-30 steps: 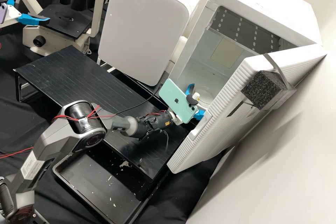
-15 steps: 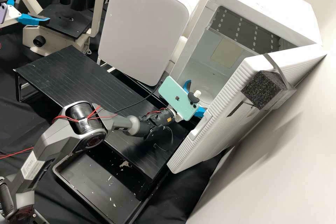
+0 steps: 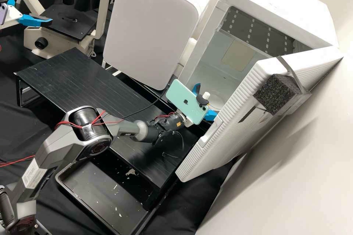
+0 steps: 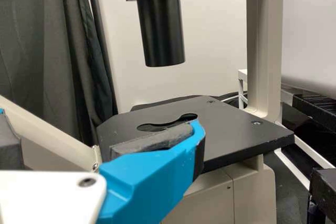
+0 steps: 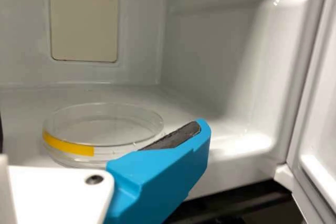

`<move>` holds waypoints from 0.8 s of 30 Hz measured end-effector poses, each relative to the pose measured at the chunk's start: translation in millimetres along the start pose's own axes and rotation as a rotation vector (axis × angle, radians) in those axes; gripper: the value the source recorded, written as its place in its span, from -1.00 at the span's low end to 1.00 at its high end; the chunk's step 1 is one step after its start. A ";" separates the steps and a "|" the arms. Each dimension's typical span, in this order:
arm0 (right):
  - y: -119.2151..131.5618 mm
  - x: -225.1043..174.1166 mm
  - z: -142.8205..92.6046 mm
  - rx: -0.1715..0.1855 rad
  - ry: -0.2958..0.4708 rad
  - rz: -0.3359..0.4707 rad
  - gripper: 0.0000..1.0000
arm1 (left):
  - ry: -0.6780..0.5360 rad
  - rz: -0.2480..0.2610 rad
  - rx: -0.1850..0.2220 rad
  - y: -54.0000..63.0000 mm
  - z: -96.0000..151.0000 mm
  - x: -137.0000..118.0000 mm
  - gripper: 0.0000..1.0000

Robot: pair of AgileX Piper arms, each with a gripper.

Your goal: Take the petri dish out of the incubator

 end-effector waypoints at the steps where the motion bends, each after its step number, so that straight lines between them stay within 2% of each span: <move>1: 0.0 0.4 -0.3 -0.006 -0.001 -0.006 1.00 | 0.000 0.000 0.000 0.0 0.0 0.0 1.00; 8: 0.1 0.5 0.5 -0.038 0.004 -0.029 1.00 | 0.000 0.000 0.000 0.0 0.0 0.0 1.00; 13: 0.6 0.6 0.5 -0.027 0.013 -0.040 1.00 | 0.000 0.000 0.000 0.0 0.0 0.0 1.00; 14: 1.0 0.6 0.5 -0.028 0.014 -0.041 -1.00 | 0.000 0.000 0.000 0.0 0.0 0.0 1.00; 18: 2.0 0.4 1.6 -0.002 0.019 -0.050 -1.00 | 0.000 0.000 0.000 0.0 0.0 0.0 1.00; 24: 1.6 0.3 1.6 0.019 0.023 -0.059 -1.00 | 0.000 0.000 0.000 0.0 0.0 0.0 1.00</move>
